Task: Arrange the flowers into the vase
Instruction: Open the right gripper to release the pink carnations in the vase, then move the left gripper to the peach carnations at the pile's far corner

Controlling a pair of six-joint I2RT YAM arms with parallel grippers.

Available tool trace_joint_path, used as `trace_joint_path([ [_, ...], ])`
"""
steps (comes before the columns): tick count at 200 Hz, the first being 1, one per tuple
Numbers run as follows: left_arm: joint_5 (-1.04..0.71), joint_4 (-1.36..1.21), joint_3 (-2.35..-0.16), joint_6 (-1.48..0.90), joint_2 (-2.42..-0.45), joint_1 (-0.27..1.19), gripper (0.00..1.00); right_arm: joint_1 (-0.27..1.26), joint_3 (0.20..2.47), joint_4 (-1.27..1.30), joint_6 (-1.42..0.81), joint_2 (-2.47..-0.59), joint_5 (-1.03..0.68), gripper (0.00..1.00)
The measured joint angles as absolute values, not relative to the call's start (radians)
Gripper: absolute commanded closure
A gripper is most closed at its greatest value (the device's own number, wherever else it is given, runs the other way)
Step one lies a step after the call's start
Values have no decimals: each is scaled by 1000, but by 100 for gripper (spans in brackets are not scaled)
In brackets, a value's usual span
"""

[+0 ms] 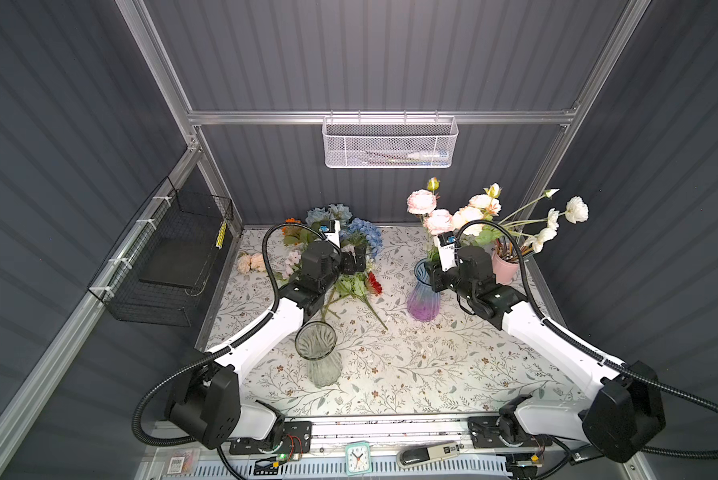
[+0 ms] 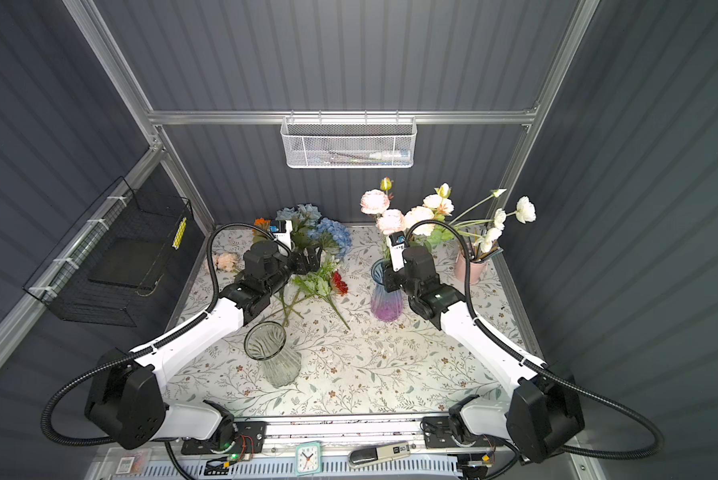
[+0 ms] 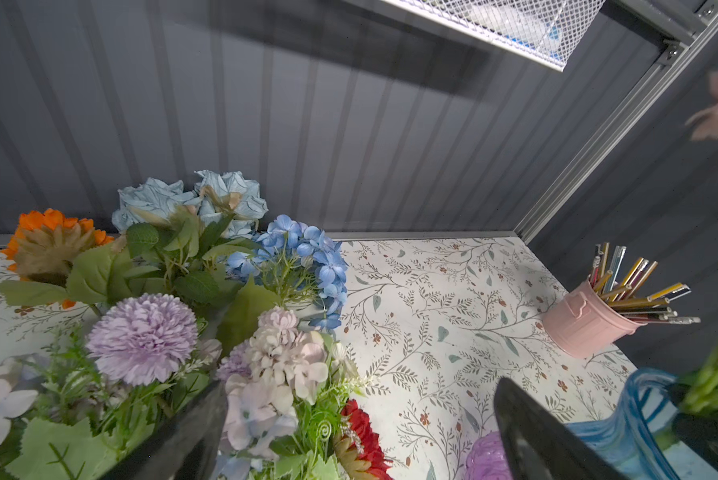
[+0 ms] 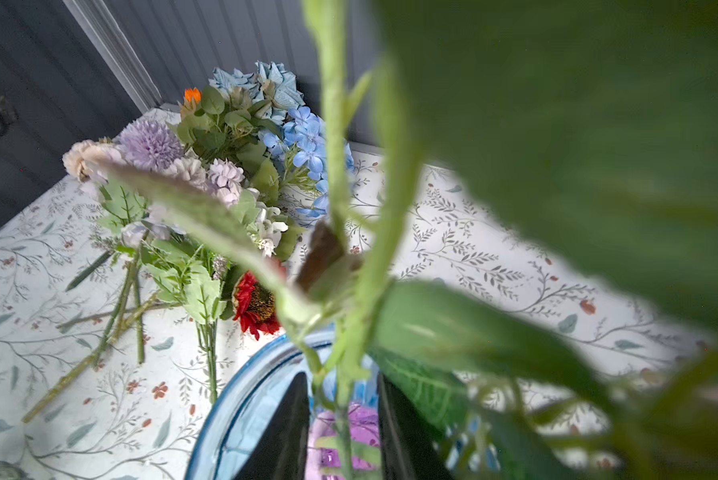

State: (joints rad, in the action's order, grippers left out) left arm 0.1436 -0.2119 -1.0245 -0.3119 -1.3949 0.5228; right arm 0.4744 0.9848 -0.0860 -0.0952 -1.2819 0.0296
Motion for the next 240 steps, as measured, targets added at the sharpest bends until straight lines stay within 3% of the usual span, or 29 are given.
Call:
trace_joint_path([
  [50,150,-228,-1015,-365,-1391,477,0,476,1057,-237,-115,-1266,23,44],
  [85,130,-240,-965,-440,-1379,398,0,476,1101,-368,-128,-1188,13,39],
  [139,91,-282,-869,-589,-1333,220,0,484,1121,-439,-134,-1004,-57,38],
  [178,100,-273,-833,-625,-1333,160,0,543,1154,-397,-137,-971,-102,37],
  [240,314,-52,-920,-576,-1475,108,0,594,1177,-260,-104,-1052,-102,33],
])
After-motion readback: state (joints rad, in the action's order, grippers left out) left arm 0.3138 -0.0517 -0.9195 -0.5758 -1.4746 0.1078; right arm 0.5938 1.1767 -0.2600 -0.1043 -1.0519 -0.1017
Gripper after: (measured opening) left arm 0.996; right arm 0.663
